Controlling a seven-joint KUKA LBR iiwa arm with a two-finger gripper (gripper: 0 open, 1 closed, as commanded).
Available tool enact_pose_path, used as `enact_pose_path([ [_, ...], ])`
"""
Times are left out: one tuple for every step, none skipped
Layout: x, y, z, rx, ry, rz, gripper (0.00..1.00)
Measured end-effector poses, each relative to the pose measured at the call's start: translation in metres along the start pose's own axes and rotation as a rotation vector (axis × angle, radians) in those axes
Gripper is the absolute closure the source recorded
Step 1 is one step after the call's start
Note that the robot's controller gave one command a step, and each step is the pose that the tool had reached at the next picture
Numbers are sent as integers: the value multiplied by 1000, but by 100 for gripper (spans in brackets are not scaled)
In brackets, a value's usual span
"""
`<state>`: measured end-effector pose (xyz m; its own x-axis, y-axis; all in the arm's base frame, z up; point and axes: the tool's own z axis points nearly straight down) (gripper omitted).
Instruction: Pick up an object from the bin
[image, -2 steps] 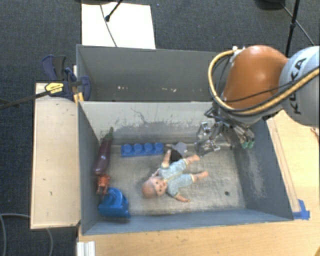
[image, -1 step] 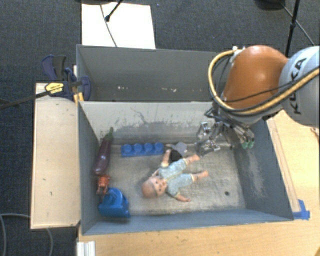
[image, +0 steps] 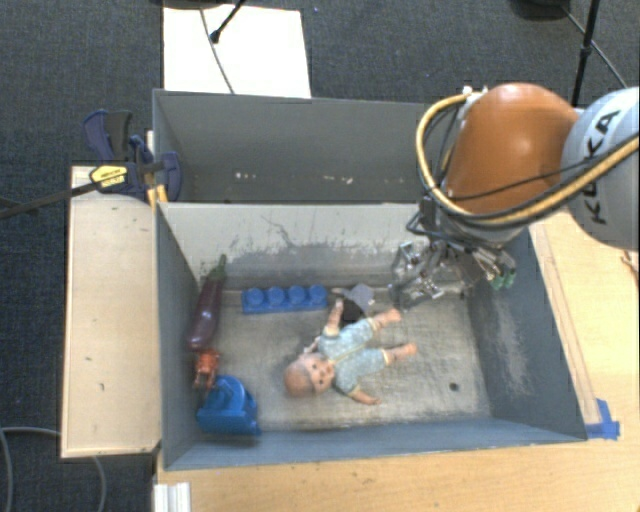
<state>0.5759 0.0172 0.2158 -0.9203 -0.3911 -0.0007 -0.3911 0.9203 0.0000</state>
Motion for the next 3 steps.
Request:
enact_pose_path([
  [-8, 4, 17, 3, -7, -234, 100],
  [14, 5, 52, 0, -2, 77, 0],
  [14, 5, 52, 0, -2, 77, 0],
])
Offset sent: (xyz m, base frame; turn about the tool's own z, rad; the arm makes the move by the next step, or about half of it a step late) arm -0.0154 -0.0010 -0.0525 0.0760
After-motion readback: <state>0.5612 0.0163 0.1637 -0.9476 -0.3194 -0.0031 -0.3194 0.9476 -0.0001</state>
